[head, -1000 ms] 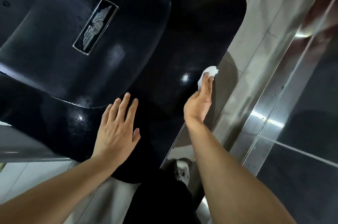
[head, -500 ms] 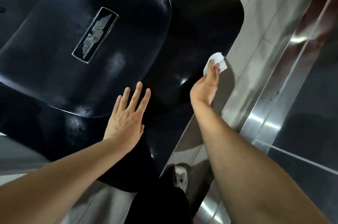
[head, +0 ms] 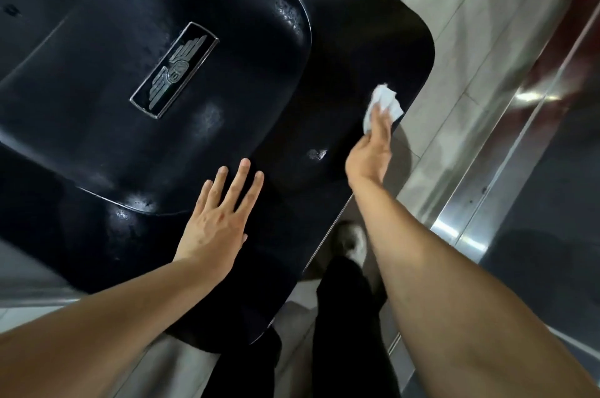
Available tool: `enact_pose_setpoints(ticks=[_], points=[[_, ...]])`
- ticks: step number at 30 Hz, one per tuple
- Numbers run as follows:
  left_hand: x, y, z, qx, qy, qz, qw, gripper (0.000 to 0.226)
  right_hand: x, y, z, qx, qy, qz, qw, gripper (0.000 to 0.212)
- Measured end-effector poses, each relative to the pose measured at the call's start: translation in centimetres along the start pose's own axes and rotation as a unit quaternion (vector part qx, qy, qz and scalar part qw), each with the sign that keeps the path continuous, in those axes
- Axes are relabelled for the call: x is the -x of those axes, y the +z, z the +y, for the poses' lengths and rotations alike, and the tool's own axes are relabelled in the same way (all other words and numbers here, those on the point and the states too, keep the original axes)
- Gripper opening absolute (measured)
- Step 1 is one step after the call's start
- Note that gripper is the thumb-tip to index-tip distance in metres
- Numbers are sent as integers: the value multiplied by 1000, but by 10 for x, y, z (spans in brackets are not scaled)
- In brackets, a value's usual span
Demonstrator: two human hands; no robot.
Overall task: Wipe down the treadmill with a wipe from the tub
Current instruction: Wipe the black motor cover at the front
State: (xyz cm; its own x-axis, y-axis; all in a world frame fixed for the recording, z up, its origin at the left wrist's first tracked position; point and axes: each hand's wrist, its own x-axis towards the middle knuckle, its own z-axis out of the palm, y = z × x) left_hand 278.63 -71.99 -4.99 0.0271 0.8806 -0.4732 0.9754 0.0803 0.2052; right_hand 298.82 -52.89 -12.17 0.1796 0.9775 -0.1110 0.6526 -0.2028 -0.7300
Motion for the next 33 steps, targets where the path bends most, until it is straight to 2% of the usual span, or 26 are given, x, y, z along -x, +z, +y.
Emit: enact_pose_setpoints(ticks=[1, 2, 3, 5, 7, 9, 10, 11, 12, 14, 16, 17, 18, 20, 22, 23, 25, 26, 27, 29, 30, 31, 32, 33], points=[[0, -1, 1, 2, 0, -3, 1000, 110, -1, 0, -2, 0, 38, 21, 999, 62], [0, -2, 1, 5, -2, -8, 1000, 110, 0, 3, -7, 1, 39, 31, 999, 62], [0, -3, 2, 6, -6, -12, 1000, 111, 7, 8, -14, 4, 2, 26, 1000, 64], [2, -5, 4, 0, -18, -8, 1000, 111, 33, 21, -29, 41, -147, -52, 987, 69], [4, -4, 9, -2, -31, -6, 1000, 110, 41, 26, -39, 65, -286, -155, 943, 69], [1, -1, 15, 2, -54, 2, 999, 107, 12, 27, -38, 74, -375, -187, 905, 64], [-1, -1, 20, 6, -66, 4, 998, 106, -6, 23, -35, 84, -385, -185, 900, 62], [-3, -1, 25, 11, -78, 6, 997, 103, -26, 17, -29, 91, -365, -175, 910, 61], [-6, -3, 30, 15, -92, 11, 996, 100, -47, 9, -22, 89, -309, -157, 934, 59], [-10, -6, 37, 22, -120, 21, 992, 92, -80, -8, -2, 64, -137, -78, 985, 57], [-18, -9, 41, 27, -134, 33, 990, 88, -95, -14, 10, 44, -14, 3, 999, 63], [-25, -13, 42, 31, -135, 37, 990, 88, -95, -13, 9, 53, -2, 18, 998, 67], [-34, -17, 44, 36, -132, 39, 990, 89, -90, -9, 4, 61, -30, 13, 998, 69], [-57, -28, 46, 53, -121, 44, 990, 91, -61, 4, -12, 59, -179, -58, 980, 68], [-86, -42, 48, 78, -121, 52, 988, 94, -28, 14, -23, 63, -350, -147, 923, 60], [-101, -50, 49, 91, -128, 58, 986, 96, -23, 15, -23, 60, -405, -180, 894, 54], [-130, -67, 48, 117, -145, 62, 981, 103, -43, 9, -15, 57, -435, -217, 872, 50], [-144, -75, 48, 123, -146, 60, 980, 107, -60, 2, -7, 71, -411, -211, 884, 53], [-157, -82, 47, 125, -144, 56, 980, 111, -78, -6, 2, 82, -355, -178, 914, 57], [-177, -93, 46, 131, -138, 42, 981, 117, -114, -23, 18, 73, -168, -68, 981, 65], [-185, -97, 46, 138, -140, 31, 980, 119, -128, -27, 20, 63, -74, -22, 995, 67], [-191, -98, 45, 144, -142, 19, 979, 119, -136, -26, 17, 62, -16, 11, 998, 68], [-194, -98, 45, 149, -145, 7, 978, 119, -138, -24, 10, 63, -3, 21, 998, 68], [-196, -98, 45, 152, -149, 1, 977, 119, -137, -19, 0, 61, -38, 4, 997, 67]])
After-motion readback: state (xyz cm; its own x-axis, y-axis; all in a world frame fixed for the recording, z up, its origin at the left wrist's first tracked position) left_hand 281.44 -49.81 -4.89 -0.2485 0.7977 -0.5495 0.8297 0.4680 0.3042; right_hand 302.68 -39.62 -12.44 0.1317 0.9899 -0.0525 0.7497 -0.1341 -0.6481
